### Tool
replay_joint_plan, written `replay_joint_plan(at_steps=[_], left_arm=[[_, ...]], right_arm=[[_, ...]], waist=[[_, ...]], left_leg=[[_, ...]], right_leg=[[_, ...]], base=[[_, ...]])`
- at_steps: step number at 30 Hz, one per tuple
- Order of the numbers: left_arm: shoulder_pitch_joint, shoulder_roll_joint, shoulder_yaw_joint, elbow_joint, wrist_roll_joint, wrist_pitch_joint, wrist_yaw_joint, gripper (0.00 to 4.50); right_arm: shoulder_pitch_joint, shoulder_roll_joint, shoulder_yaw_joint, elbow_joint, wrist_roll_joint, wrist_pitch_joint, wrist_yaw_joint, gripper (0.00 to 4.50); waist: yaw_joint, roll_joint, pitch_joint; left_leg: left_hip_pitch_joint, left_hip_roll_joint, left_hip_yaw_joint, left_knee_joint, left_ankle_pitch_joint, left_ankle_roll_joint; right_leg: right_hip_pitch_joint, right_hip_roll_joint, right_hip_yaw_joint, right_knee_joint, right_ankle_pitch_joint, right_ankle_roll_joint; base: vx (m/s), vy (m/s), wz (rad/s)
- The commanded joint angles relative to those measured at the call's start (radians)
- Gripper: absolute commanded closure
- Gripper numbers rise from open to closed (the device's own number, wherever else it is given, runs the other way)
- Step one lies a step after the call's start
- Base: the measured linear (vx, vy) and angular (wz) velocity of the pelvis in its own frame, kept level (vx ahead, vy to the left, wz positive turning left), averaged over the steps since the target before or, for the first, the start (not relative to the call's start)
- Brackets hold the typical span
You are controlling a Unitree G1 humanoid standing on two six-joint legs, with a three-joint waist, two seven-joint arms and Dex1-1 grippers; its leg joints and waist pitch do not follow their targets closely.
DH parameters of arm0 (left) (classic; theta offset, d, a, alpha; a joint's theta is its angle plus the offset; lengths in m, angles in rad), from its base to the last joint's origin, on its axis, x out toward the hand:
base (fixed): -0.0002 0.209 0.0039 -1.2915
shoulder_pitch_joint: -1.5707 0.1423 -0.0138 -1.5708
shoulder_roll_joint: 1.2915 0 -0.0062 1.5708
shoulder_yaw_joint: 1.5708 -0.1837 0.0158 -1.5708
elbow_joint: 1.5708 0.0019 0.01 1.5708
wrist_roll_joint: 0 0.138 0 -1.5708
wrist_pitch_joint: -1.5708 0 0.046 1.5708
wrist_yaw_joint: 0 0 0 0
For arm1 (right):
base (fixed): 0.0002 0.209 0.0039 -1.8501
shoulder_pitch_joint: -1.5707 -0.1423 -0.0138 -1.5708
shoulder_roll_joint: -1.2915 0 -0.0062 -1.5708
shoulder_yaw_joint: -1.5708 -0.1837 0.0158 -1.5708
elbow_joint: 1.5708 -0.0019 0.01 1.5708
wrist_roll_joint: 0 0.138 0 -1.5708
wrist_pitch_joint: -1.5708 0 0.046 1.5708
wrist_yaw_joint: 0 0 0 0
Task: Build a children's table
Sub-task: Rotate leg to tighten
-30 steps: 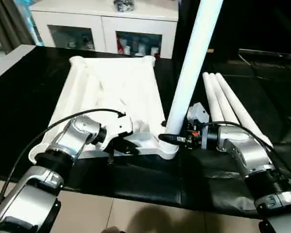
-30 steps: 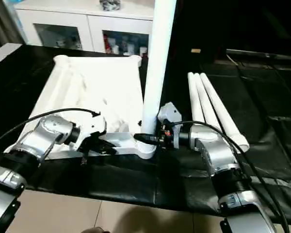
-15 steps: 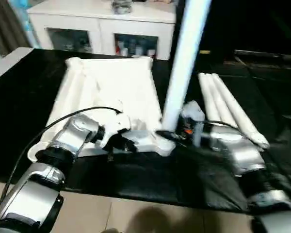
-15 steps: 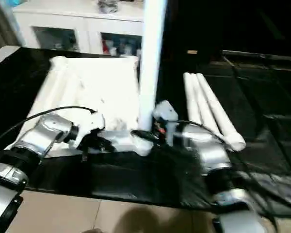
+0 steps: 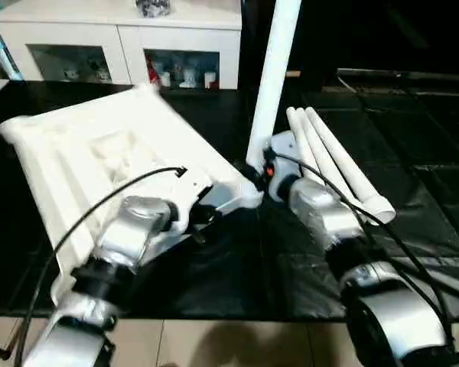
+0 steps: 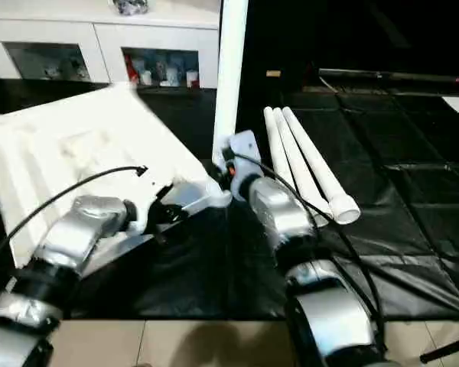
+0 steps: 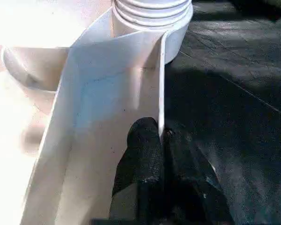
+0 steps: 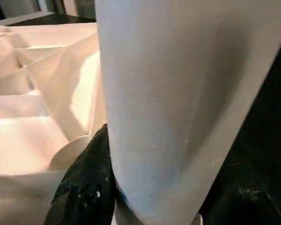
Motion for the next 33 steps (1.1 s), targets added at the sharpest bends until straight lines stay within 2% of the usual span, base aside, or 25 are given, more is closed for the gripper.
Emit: replay_joint_plan(at_steps=[1, 3, 8, 9, 10, 12, 13, 14, 17, 19, 20, 23, 25, 27, 28, 29, 31, 33], left_arm=[[-0.019, -0.035, -0.015, -0.124, -0.035, -0.014, -0.008, 4.50], [-0.018, -0.037, -0.021, -0.131, -0.031, 0.001, 0.003, 4.50], [-0.021, -0.031, -0.016, -0.129, -0.031, 0.014, 0.016, 4.50], [-0.021, -0.030, -0.016, -0.131, -0.032, 0.015, 0.017, 4.50], [-0.020, -0.029, -0.016, -0.133, -0.033, 0.017, 0.018, 4.50], [-0.022, -0.024, -0.016, -0.133, -0.036, 0.014, 0.019, 4.50], [-0.024, -0.023, -0.018, -0.131, -0.038, 0.014, 0.020, 4.50], [-0.025, -0.022, -0.019, -0.130, -0.039, 0.014, 0.020, 4.50], [-0.027, -0.022, -0.020, -0.129, -0.041, 0.015, 0.022, 4.50], [-0.035, -0.019, -0.021, -0.114, -0.041, 0.001, 0.016, 4.50], [-0.038, -0.016, -0.022, -0.109, -0.040, -0.005, 0.013, 4.50], [-0.046, -0.005, -0.025, -0.086, -0.039, -0.025, 0.004, 4.50], [-0.049, 0.000, -0.024, -0.076, -0.039, -0.033, 0.001, 4.50], [-0.061, 0.020, -0.029, -0.039, -0.034, -0.067, -0.011, 4.50], [-0.063, 0.026, -0.031, -0.031, -0.032, -0.076, -0.016, 4.50], [-0.065, 0.029, -0.033, -0.026, -0.032, -0.082, -0.019, 4.50], [-0.065, 0.031, -0.034, -0.024, -0.031, -0.086, -0.021, 4.50], [-0.065, 0.052, -0.043, 0.003, -0.025, -0.116, -0.041, 4.50]], right_arm=[[0.042, 0.023, 0.010, 0.139, -0.020, 0.062, -0.021, 2.60], [0.036, 0.027, 0.018, 0.153, -0.030, 0.068, -0.015, 2.60], [0.030, 0.030, 0.005, 0.169, -0.022, 0.066, 0.005, 2.60], [0.029, 0.030, 0.004, 0.171, -0.022, 0.063, 0.006, 2.04], [0.028, 0.029, 0.003, 0.174, -0.023, 0.060, 0.006, 1.90], [0.024, 0.026, -0.005, 0.187, -0.025, 0.045, 0.010, 1.84], [0.023, 0.024, -0.008, 0.188, -0.025, 0.041, 0.012, 1.71], [0.022, 0.023, -0.009, 0.189, -0.024, 0.040, 0.012, 1.46], [0.021, 0.020, -0.011, 0.191, -0.025, 0.038, 0.014, 1.36], [0.025, 0.011, -0.020, 0.185, -0.022, 0.027, 0.025, 1.11], [0.026, 0.007, -0.023, 0.183, -0.020, 0.023, 0.031, 0.98], [0.047, -0.015, -0.009, 0.159, -0.041, -0.010, 0.053, 0.72], [0.060, -0.020, -0.014, 0.140, -0.031, -0.001, 0.080, 0.65], [0.120, -0.045, -0.015, 0.054, -0.009, -0.001, 0.145, 0.39], [0.139, -0.053, -0.015, 0.026, -0.007, -0.001, 0.148, 0.39], [0.149, -0.057, -0.016, 0.012, -0.007, -0.001, 0.146, 0.30], [0.154, -0.060, -0.017, 0.004, -0.006, -0.001, 0.144, 0.18], [0.223, -0.092, -0.007, -0.097, -0.005, 0.003, 0.189, 0.08]], waist=[[0.013, 0.001, -0.062], [0.013, 0.002, -0.060], [0.011, 0.007, -0.054], [0.011, 0.006, -0.055], [0.010, 0.006, -0.054], [0.013, 0.012, -0.057], [0.017, 0.008, -0.062], [0.018, 0.012, -0.061], [0.021, 0.011, -0.064], [0.028, 0.011, -0.071], [0.028, 0.013, -0.071], [0.030, 0.012, -0.070], [0.032, 0.012, -0.069], [0.035, 0.016, -0.070], [0.034, 0.014, -0.068], [0.036, 0.016, -0.069], [0.037, 0.013, -0.070], [0.044, 0.020, -0.067]], left_leg=[[0.007, 0.076, -0.037, -0.069, -0.146, 0.048], [0.008, 0.075, -0.035, -0.069, -0.150, 0.052], [0.014, 0.078, -0.037, -0.076, -0.232, 0.014], [0.015, 0.078, -0.038, -0.076, -0.234, 0.011], [0.014, 0.078, -0.038, -0.078, -0.240, 0.008], [0.018, 0.079, -0.037, -0.074, -0.230, 0.003], [0.013, 0.078, -0.035, -0.071, -0.197, 0.010], [0.012, 0.078, -0.035, -0.072, -0.172, 0.019], [0.013, 0.077, -0.033, -0.068, -0.156, 0.030], [0.010, 0.076, -0.032, -0.061, -0.103, 0.045], [0.009, 0.076, -0.031, -0.060, -0.086, 0.058], [0.008, 0.076, -0.030, -0.058, -0.084, 0.070], [0.008, 0.076, -0.030, -0.059, -0.097, 0.071], [0.009, 0.078, -0.031, -0.058, -0.105, 0.070], [0.008, 0.077, -0.031, -0.059, -0.106, 0.073], [0.011, 0.080, -0.032, -0.060, -0.114, 0.069], [0.011, 0.081, -0.032, -0.060, -0.117, 0.059], [0.012, 0.079, -0.030, -0.058, -0.128, 0.056]], right_leg=[[0.043, -0.104, 0.055, -0.067, -0.096, -0.258], [0.042, -0.102, 0.054, -0.069, -0.096, -0.261], [0.037, -0.101, 0.055, -0.079, -0.208, -0.239], [0.037, -0.101, 0.055, -0.078, -0.208, -0.238], [0.036, -0.101, 0.055, -0.078, -0.210, -0.237], [0.035, -0.104, 0.057, -0.079, -0.192, -0.246], [0.040, -0.103, 0.057, -0.071, -0.133, -0.247], [0.039, -0.097, 0.054, -0.067, -0.086, -0.255], [0.042, -0.100, 0.053, -0.064, -0.053, -0.269], [0.044, -0.099, 0.052, -0.054, 0.020, -0.276], [0.042, -0.097, 0.051, -0.051, 0.050, -0.282], [0.044, -0.097, 0.048, -0.050, 0.062, -0.286], [0.045, -0.098, 0.048, -0.052, 0.047, -0.285], [0.046, -0.100, 0.049, -0.052, 0.043, -0.278], [0.046, -0.097, 0.048, -0.054, 0.044, -0.275], [0.045, -0.098, 0.048, -0.054, 0.039, -0.272], [0.045, -0.098, 0.046, -0.052, 0.026, -0.279], [0.043, -0.099, 0.048, -0.058, -0.006, -0.267]], base=[[0.000, 0.000, 0.00], [0.000, 0.000, 0.00], [0.000, 0.000, 0.00], [0.000, 0.000, 0.00], [0.000, 0.000, 0.00], [0.000, 0.000, 0.00], [0.000, 0.000, 0.00], [0.000, 0.000, 0.00], [0.000, 0.000, 0.00], [0.000, 0.000, 0.00], [0.000, 0.000, 0.00], [0.000, 0.000, 0.00], [0.000, 0.000, 0.00], [0.000, 0.000, 0.00], [0.000, 0.000, 0.00], [0.000, 0.000, 0.00], [0.000, 0.000, 0.00], [0.000, 0.000, 0.00]])
